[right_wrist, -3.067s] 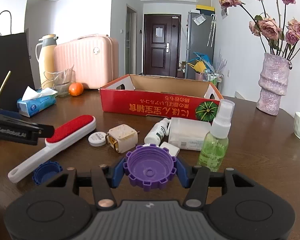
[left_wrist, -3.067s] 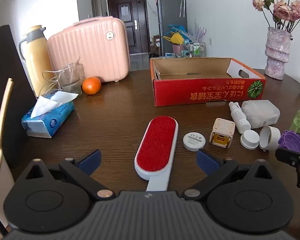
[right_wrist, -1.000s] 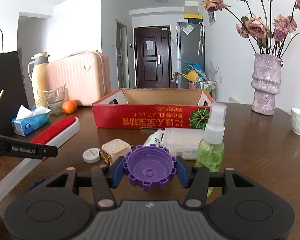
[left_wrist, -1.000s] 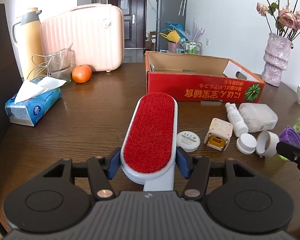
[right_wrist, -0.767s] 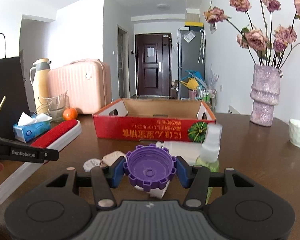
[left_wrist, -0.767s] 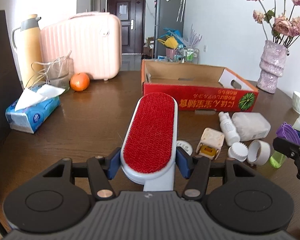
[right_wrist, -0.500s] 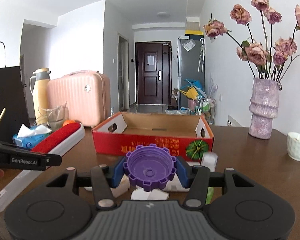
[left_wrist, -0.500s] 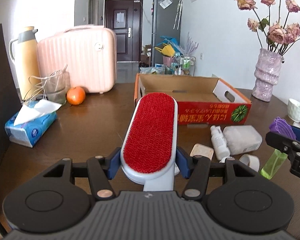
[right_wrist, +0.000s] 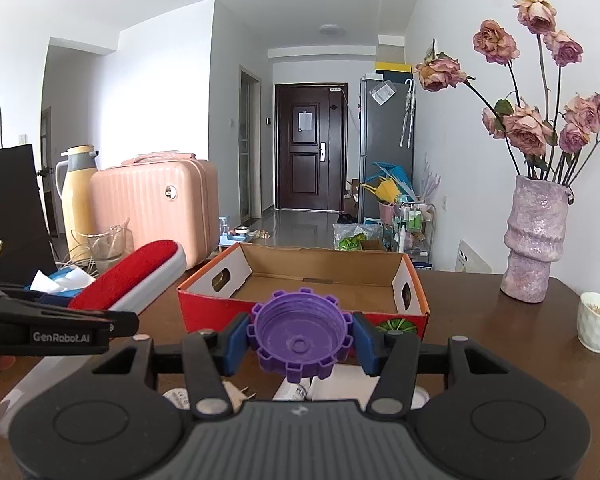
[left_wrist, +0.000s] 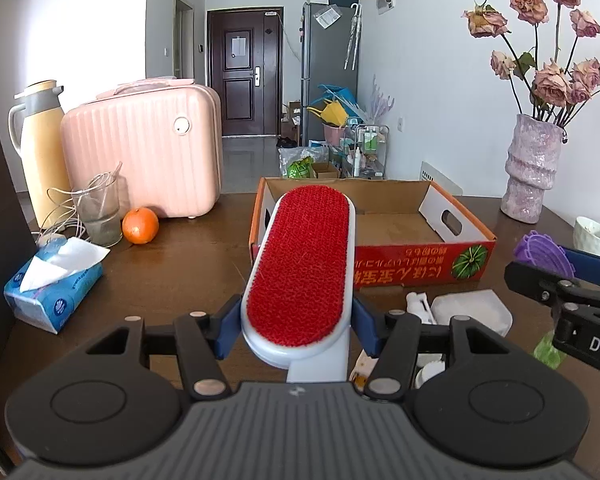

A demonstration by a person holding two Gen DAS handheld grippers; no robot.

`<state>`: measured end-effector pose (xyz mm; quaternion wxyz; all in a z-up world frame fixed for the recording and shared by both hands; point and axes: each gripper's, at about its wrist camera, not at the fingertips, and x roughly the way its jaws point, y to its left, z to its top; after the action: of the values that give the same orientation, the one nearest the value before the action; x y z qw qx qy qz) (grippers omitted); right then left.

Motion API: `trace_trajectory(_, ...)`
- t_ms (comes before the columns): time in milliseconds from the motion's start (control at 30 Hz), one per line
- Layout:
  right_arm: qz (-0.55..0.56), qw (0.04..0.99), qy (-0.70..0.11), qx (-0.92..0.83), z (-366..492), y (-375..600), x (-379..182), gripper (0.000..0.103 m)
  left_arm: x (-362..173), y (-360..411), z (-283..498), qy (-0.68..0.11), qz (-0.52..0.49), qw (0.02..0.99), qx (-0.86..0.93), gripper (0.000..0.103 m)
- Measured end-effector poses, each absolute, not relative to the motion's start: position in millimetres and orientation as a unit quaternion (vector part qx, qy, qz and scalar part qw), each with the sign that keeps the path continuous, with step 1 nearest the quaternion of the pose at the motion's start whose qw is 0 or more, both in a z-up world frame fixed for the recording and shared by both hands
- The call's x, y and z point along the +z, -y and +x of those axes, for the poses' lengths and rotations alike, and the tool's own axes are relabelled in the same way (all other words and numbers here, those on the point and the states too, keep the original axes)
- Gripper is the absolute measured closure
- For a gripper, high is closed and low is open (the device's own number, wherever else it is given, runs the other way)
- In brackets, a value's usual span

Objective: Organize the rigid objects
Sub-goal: 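Carry the lint brush and purple cap over the red cardboard box with both tools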

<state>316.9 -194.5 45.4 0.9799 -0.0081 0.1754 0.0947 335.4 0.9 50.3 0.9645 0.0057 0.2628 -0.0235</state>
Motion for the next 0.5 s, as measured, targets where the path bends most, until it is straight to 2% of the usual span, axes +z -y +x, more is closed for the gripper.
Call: trace_trajectory(500,-0.008,0.971,-0.217,0.095,374.7,214.0,68.6,0.05,68.4,21.9,381.9,-0.289,0.007,0.957,-0.01,0.045)
